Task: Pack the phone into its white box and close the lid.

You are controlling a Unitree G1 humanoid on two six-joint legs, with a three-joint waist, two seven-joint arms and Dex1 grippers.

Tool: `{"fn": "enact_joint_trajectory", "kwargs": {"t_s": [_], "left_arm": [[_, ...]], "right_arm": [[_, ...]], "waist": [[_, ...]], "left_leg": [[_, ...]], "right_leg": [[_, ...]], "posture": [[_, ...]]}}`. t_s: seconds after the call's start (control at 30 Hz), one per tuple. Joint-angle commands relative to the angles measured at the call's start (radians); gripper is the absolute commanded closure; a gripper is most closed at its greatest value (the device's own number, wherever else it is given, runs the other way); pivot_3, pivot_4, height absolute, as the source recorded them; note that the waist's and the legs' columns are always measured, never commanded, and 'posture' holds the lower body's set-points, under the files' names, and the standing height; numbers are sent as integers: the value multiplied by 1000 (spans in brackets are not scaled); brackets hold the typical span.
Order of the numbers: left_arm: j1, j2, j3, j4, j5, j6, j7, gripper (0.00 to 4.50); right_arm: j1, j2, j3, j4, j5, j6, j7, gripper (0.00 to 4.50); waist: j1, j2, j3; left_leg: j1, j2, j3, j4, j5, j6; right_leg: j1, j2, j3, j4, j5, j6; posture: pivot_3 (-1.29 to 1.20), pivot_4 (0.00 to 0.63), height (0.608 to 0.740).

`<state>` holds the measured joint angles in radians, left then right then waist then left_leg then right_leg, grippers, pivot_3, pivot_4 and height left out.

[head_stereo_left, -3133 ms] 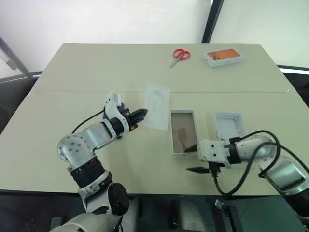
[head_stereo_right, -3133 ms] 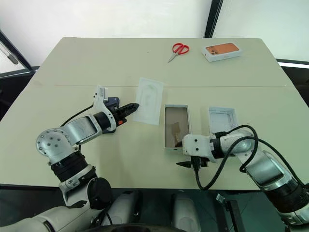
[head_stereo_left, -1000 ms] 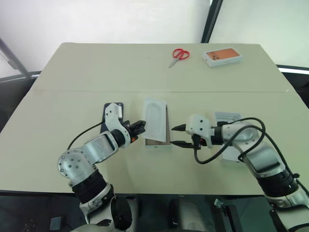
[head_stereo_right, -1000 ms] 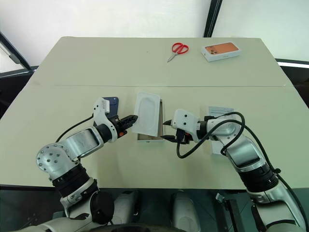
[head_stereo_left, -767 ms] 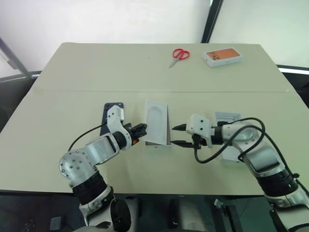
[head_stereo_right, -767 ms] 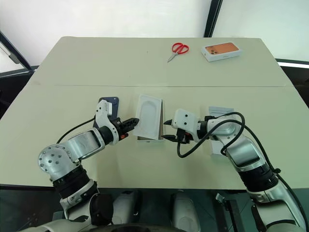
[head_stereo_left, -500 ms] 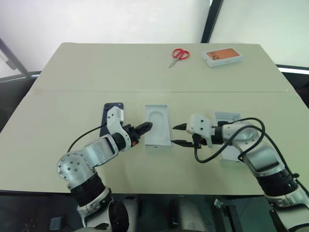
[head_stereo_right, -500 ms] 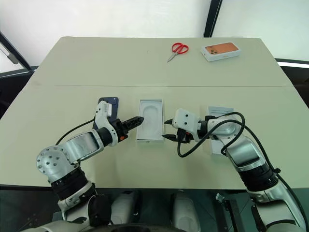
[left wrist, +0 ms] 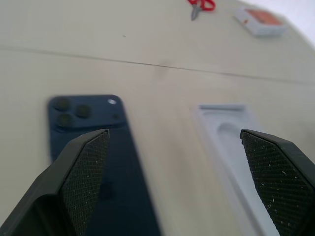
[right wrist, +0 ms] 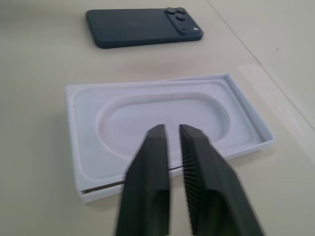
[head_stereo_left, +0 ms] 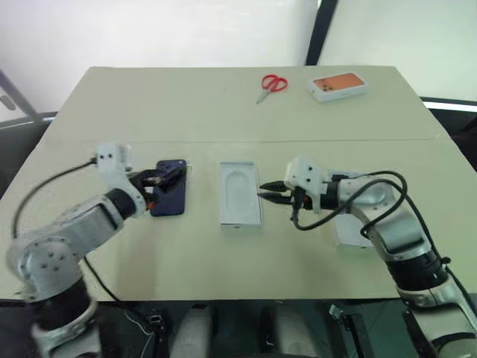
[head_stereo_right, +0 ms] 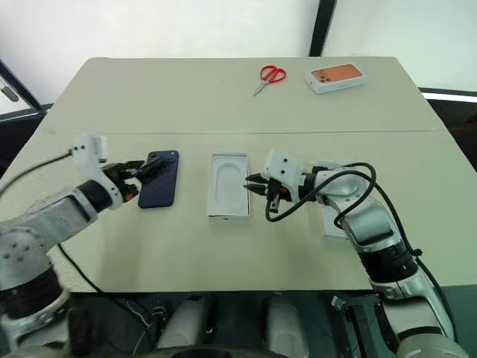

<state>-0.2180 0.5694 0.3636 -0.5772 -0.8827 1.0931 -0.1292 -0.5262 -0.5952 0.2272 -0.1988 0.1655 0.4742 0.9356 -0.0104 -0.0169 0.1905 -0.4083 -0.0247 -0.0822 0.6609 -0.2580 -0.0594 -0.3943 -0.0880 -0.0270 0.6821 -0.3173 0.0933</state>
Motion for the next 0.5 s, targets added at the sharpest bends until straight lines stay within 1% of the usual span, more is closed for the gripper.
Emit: {"fn": "enact_joint_trajectory", "kwargs": {"t_s": [0.03, 0.1, 0.17, 0.2, 0.3, 0.43, 0.5], "left_arm": [[108, 94, -136, -40, 173, -239, -220, 0], [170, 120, -154, -37, 213, -337, -311, 0], [216, 113, -125, -25, 183, -380, -386, 0], [247, 122, -115, -22, 182, -401, -428, 0], [326, 169, -115, -22, 215, -453, -528, 0], [404, 210, -111, -29, 227, -487, -612, 0], [420, 210, -109, -29, 232, -493, -618, 0]], "right_arm": [[-49, 47, 66, 6, -63, 23, -54, 4440], [-86, 86, 91, 37, -107, 59, -113, 4440], [-121, 114, 122, 78, -158, 54, -152, 4440], [-143, 134, 140, 106, -177, 50, -164, 4440], [-195, 191, 173, 191, -210, 33, -189, 4440], [-248, 256, 217, 334, -273, -19, -225, 4440], [-274, 289, 225, 408, -290, -47, -240, 4440]], "waist": [[1, 0, 0], [-1, 0, 0], [-1, 1, 1], [0, 1, 1], [-5, 1, 1], [-6, 2, 1], [-6, 2, 1]], "left_leg": [[0, 0, 0, 0, 0, 0], [0, 0, 0, 0, 0, 0], [-2, 1, 0, 0, -2, 3], [-2, 1, -1, 0, -4, 6], [-2, 1, 0, 0, -4, 7], [-2, 2, 0, -1, -4, 7], [-2, 2, 0, -1, -4, 7]], "right_leg": [[0, 0, 1, 0, 0, 0], [-1, 0, 1, 0, 0, -1], [-2, -1, 2, 0, 0, -1], [-2, -2, 2, 0, 0, -1], [-3, -2, 2, 0, 0, -1], [-3, -1, 1, 0, 0, -1], [-3, 0, 1, 0, 1, -2]], "posture": [[0, 150, 698], [0, 150, 698], [0, 150, 698], [0, 150, 698], [0, 150, 698], [0, 150, 698], [0, 150, 698]]}}
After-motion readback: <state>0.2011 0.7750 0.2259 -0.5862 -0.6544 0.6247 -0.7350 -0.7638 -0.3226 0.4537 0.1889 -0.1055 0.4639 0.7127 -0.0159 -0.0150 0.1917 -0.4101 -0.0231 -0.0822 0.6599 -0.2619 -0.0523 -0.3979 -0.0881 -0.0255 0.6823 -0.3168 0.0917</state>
